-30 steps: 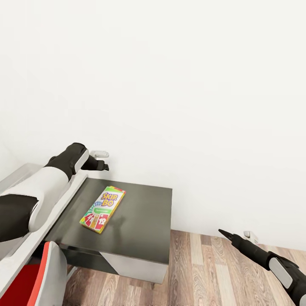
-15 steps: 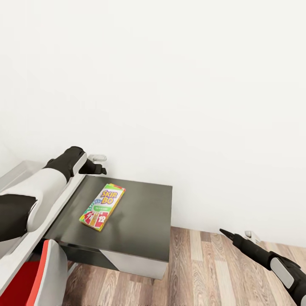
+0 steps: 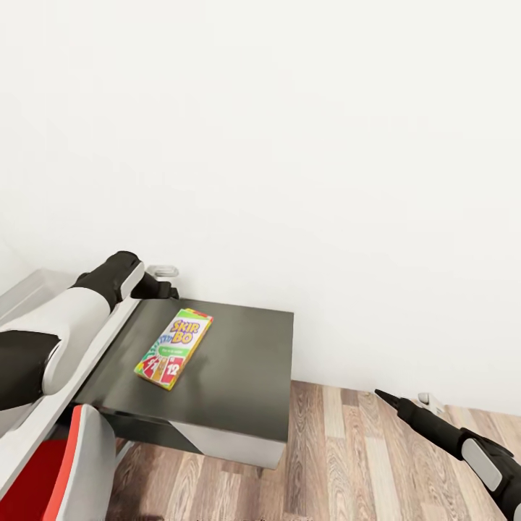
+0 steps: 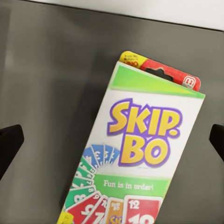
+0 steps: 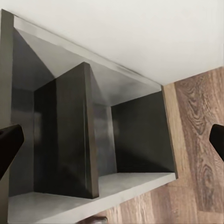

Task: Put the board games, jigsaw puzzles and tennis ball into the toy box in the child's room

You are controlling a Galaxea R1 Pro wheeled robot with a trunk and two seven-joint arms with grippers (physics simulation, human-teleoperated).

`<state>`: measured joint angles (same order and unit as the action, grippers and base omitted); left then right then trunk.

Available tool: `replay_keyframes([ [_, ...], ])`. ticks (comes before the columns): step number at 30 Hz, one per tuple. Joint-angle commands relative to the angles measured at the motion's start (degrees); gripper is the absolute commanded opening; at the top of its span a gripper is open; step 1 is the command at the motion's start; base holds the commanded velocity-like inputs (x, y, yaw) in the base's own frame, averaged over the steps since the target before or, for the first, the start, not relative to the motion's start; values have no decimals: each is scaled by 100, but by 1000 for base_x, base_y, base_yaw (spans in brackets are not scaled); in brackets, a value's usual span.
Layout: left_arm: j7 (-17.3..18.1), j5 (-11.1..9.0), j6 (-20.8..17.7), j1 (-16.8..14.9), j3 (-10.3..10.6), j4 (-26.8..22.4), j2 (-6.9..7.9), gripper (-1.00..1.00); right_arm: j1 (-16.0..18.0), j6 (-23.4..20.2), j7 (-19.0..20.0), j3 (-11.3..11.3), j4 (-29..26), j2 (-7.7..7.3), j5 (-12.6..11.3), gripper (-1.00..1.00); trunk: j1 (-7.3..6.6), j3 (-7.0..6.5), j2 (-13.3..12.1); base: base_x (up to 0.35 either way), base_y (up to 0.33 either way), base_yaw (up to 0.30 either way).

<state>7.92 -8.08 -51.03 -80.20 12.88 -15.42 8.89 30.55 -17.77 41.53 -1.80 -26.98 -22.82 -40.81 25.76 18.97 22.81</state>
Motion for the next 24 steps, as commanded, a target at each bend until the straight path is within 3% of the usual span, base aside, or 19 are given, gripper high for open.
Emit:
replay_keyframes([
  [1,22,-60,-25,-5,41,-5,29,100,3,-53,15,-14,-1,-1,-41,100,3,19,11,0,0,0],
  [24,183,-71,10,5,38,133,70,100,3,-52,39,-14,-1,-12,-54,100,3,233,11,0,0,0],
])
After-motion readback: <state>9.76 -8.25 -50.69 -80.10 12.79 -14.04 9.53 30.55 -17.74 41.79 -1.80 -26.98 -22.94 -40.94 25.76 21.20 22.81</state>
